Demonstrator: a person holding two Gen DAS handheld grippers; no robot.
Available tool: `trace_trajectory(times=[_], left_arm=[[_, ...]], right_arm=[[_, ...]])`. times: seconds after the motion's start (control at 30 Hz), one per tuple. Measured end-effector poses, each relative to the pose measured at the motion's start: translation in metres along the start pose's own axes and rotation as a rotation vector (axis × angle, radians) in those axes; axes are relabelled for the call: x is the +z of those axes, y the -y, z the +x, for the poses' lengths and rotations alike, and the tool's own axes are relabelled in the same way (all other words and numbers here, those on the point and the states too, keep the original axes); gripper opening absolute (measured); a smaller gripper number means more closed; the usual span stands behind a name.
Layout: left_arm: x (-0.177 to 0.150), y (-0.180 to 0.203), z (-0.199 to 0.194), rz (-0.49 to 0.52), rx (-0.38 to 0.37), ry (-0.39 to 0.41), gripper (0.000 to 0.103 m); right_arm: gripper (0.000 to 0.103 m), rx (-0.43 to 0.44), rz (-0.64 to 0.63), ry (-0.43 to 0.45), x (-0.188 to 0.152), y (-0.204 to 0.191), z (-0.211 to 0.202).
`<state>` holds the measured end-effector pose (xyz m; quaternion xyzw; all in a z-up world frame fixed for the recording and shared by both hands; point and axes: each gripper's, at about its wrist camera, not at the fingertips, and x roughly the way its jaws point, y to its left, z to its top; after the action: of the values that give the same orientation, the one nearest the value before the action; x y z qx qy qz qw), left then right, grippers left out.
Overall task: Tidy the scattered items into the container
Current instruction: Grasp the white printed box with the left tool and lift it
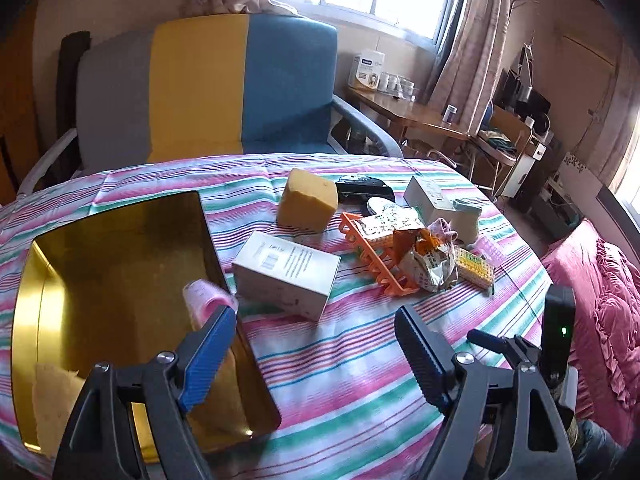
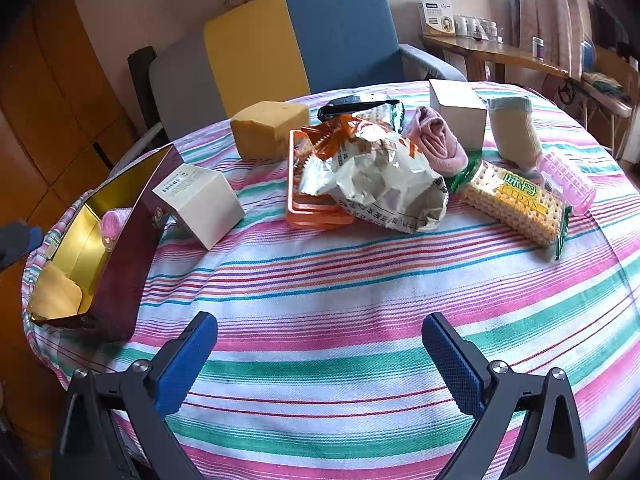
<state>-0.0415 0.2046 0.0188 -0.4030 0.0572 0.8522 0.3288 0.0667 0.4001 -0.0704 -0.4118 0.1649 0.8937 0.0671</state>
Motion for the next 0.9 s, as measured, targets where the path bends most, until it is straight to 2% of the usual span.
trace_trajectory(times=[0.1, 0.27, 0.43, 0.5, 0.63, 0.77, 0.9], left_arm=[[0.025, 0.001, 0.028, -0.017, 0.012, -0.039, 0.083], [0.059, -0.015, 0.073, -0.108, 0.005, -0.112, 0.083], [0.080, -0.027, 0.114, -0.144, 0.022, -0.180, 0.083], [0.083, -0.031, 0.126, -0.142, 0.047, -0.204, 0.083], [0.082, -0.035, 0.145, -0.136, 0.068, -0.258, 0.082], [0.073, -0.028, 0.155, -0.124, 0.036, -0.294, 0.078], [0.059, -0.004, 0.153, -0.047, 0.009, -0.307, 0.077]], right_arm=[[0.103, 0.008, 0.011, -0.004, -0.005, 0.010, 0.003], [0.103, 0.006, -0.041, 0.014, -0.008, 0.010, 0.006], [0.103, -0.090, -0.127, -0.001, -0.011, -0.004, 0.016], [0.103, -0.136, -0.170, 0.000, -0.013, -0.013, 0.022], [0.103, -0.129, -0.158, 0.022, -0.013, -0.008, 0.021], [0.103, -0.119, -0.166, 0.025, -0.011, -0.006, 0.022], [0.103, -0.113, -0.175, 0.034, -0.011, -0.005, 0.022]])
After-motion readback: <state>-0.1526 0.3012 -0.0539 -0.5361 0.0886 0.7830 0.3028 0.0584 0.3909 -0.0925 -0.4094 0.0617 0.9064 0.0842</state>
